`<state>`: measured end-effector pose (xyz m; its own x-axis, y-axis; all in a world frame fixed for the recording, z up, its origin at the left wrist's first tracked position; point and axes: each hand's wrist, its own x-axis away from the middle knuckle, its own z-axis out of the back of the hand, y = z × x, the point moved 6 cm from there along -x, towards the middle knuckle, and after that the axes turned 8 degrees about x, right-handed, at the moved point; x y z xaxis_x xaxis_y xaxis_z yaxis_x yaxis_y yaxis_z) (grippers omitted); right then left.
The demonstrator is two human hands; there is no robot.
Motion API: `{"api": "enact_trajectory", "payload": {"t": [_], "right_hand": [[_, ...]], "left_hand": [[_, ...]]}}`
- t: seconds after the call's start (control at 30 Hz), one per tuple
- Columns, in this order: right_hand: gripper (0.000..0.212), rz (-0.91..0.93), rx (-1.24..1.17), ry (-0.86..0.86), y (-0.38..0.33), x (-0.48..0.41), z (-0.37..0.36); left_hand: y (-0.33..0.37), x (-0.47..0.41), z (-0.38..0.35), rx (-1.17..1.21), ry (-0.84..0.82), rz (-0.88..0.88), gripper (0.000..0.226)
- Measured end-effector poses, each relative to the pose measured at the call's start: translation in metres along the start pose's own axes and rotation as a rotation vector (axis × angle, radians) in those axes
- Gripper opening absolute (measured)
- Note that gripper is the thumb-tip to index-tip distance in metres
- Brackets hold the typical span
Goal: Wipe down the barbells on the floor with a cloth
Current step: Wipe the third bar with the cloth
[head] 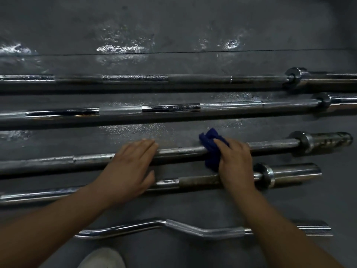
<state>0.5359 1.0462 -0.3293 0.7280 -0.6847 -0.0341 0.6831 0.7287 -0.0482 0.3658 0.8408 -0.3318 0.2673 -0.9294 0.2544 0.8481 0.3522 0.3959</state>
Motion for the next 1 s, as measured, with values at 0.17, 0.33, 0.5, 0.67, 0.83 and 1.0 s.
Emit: {"api": "enact_trajectory", "payload": {"t": [0.17,0.33,0.5,0.67,0.83,1.0], "right_hand": [[0.041,-0.134,-0.109,0.004,0.014,-0.032,-0.008],[0.036,-0.396,-0.167,0.110,-0.022,-0.027,-0.003],[0.039,0.229,-0.047,-0.021,-0.083,-0.035,-0.011],[0.031,-0.425,-0.103,0.033,0.000,-0.031,-0.008],[0.038,0.154,0.044,-0.085,-0.072,-0.035,-0.009],[0.029,-0.235,-0.020,-0.078,-0.027,-0.035,-0.003]], "left_hand": [[-0.008,-0.002,0.009,-0.017,0.003,0.047,0.072],[-0.011,-0.007,0.009,-0.015,0.033,0.055,0.072],[-0.013,-0.011,0.010,0.015,0.050,0.067,0.072],[-0.014,-0.009,0.008,0.020,0.064,0.058,0.069],[-0.008,-0.013,0.008,0.037,0.060,0.064,0.069],[-0.010,-0.009,0.010,0.033,0.065,0.065,0.068]]}}
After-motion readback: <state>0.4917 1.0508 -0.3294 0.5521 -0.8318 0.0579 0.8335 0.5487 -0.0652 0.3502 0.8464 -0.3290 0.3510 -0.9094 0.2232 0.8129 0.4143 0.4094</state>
